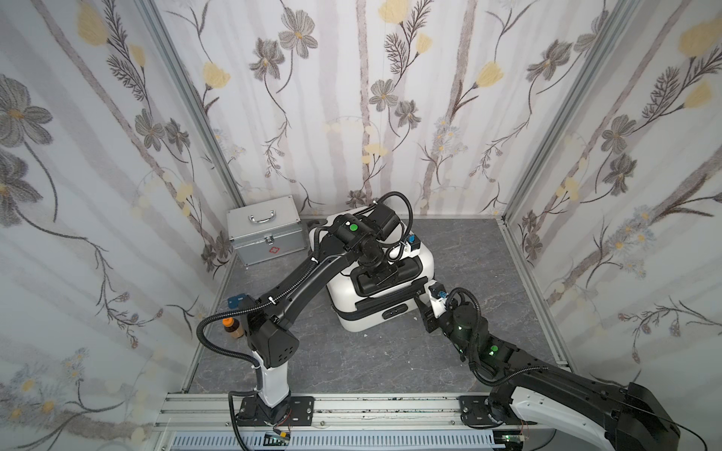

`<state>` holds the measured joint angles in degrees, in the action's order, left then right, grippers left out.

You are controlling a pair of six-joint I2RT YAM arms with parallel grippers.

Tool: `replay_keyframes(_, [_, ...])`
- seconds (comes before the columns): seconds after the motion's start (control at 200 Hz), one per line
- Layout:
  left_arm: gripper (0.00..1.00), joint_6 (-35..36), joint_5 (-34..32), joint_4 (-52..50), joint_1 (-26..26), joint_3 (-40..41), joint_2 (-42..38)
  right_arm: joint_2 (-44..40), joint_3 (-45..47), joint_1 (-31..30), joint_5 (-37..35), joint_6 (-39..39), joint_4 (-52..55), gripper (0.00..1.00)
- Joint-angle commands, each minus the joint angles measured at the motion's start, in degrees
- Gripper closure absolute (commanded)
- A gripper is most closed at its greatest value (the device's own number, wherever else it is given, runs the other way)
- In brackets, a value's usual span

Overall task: Open the suitcase zippers
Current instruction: Unzip the zipper on the suitcase.

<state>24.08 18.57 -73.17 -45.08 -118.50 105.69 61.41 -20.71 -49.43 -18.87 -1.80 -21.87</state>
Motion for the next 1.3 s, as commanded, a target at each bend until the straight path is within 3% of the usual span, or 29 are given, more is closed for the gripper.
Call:
replay_keyframes(0.0, [0.90, 1.0, 0.2, 6.2, 0.0, -1.1, -0.5, 1.2, -1.0, -0.3, -1.3, -1.1, 1.3, 0.55])
replay_keyframes(0.21, [0.91, 0.9, 0.0, 6.1, -0.1, -1.2, -0.3, 3.2, -1.6, -0.7, -2.0, -1.0, 2.4, 0.64])
replay_keyframes(0.75, [0.90, 2.0, -1.1, 4.6, -0.4, -1.0, -0.1, 2.3, -2.4, -0.5, -6.2, -2.4, 2.1, 1.00])
replay_keyframes(0.829, [0.90, 4.1, -1.1, 3.5, -0.8, -0.2, -0.5, 1.6, -2.4, 0.5, -5.3, -3.1, 2.1, 1.00])
replay_keyframes(0.934, [0.90, 7.2, -1.3, 2.2, -1.3, 1.9, -1.8, -0.1, -3.2, 4.7, 0.4, -2.8, 4.3, 1.00])
replay_keyframes(1.074, [0.92, 11.7, 0.3, 0.4, -1.9, 5.1, -3.7, -2.8, -3.4, 15.2, 12.1, -2.5, 5.9, 1.00])
replay_keyframes(1.299, [0.93, 21.7, 3.7, 0.5, -5.2, 14.4, -8.9, 0.7, -6.8, 25.9, 24.2, -3.0, 7.5, 1.00])
